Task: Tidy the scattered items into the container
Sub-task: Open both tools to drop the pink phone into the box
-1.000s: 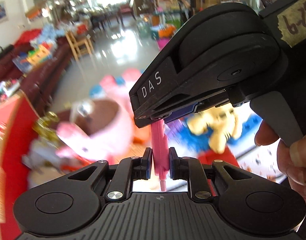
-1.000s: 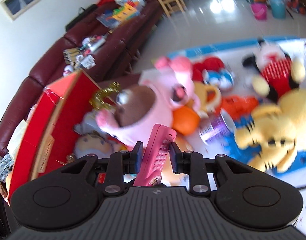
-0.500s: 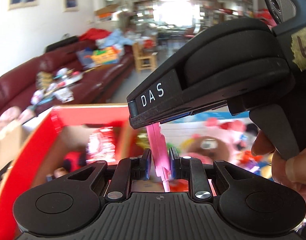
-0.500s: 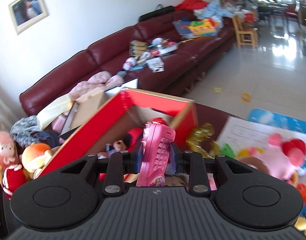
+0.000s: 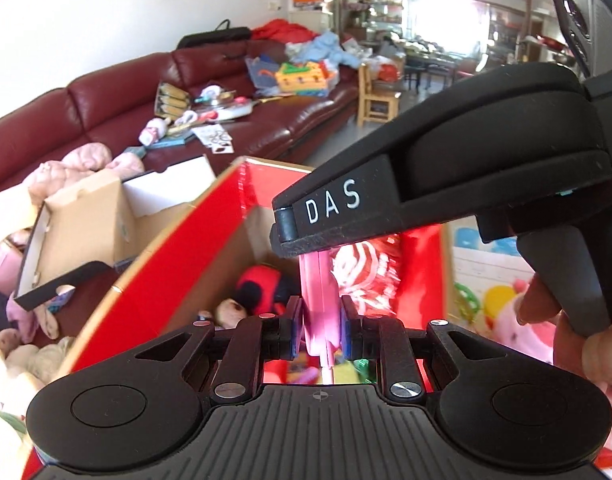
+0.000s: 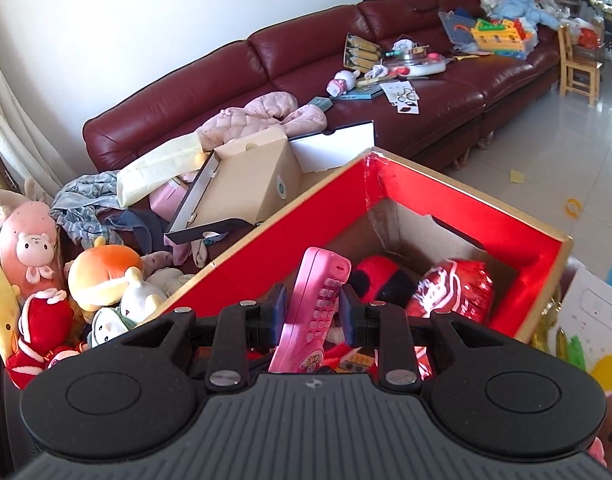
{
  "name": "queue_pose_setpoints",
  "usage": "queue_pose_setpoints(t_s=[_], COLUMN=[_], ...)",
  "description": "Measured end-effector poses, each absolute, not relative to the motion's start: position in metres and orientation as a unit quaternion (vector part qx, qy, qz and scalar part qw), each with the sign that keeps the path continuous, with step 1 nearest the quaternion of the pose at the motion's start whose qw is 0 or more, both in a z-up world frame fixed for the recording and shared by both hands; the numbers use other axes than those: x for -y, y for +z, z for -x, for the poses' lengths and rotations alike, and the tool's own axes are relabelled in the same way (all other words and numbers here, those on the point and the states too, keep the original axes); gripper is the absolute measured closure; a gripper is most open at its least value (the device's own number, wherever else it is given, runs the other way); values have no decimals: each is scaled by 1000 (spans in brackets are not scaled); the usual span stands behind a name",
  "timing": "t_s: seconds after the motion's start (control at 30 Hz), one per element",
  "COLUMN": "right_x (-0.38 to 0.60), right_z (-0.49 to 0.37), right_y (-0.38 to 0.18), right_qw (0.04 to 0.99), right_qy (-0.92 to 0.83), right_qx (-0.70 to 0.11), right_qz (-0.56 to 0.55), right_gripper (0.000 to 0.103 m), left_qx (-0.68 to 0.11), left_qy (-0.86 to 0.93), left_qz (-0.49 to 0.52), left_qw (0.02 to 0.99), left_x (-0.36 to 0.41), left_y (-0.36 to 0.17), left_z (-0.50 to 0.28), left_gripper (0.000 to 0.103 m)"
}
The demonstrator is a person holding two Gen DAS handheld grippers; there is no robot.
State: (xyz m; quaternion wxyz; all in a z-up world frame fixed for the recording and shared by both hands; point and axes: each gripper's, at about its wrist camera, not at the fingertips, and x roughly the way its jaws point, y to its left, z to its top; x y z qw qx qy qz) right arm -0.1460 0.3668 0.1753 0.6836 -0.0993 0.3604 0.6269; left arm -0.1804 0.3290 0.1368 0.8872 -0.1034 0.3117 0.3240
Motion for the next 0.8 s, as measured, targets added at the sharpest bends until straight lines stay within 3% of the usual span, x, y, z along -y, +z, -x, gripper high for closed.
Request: queue_pose_setpoints(t_s=[0.03, 0.07, 0.1, 0.13, 0.17, 0.23, 0.8], right_x=[-370, -373, -376, -376, -375, -374, -350], right_z=[146, 145, 143, 141, 139, 137, 125], right_y=[176, 177, 177, 178, 178, 178, 167], right_qw=[683, 682, 681, 682, 687, 694, 690], right_qy=[628, 629, 630, 627, 625, 621, 606], right_qx=[-359, -359, -362, -365, -363, -356, -386], right_qz=[98, 96, 92, 84, 77, 77, 85], right_gripper=[68, 63, 38, 28, 21, 22, 15], left_qx=[-310, -308, -307, -307, -305, -294, -331], left_qy=[329, 332, 333, 335, 338, 346, 344], left_qz=[103, 103, 109, 117, 126, 136, 148], left_qw=[886, 886, 885, 883, 881, 880, 866], left_x=[-332, -335, -340, -341, -340, -341, -345], left_y=[140, 142, 144, 145, 146, 146, 128], left_z=[178, 177, 175, 175, 175, 177, 164], left_gripper=[86, 74, 65, 46, 23, 10, 6])
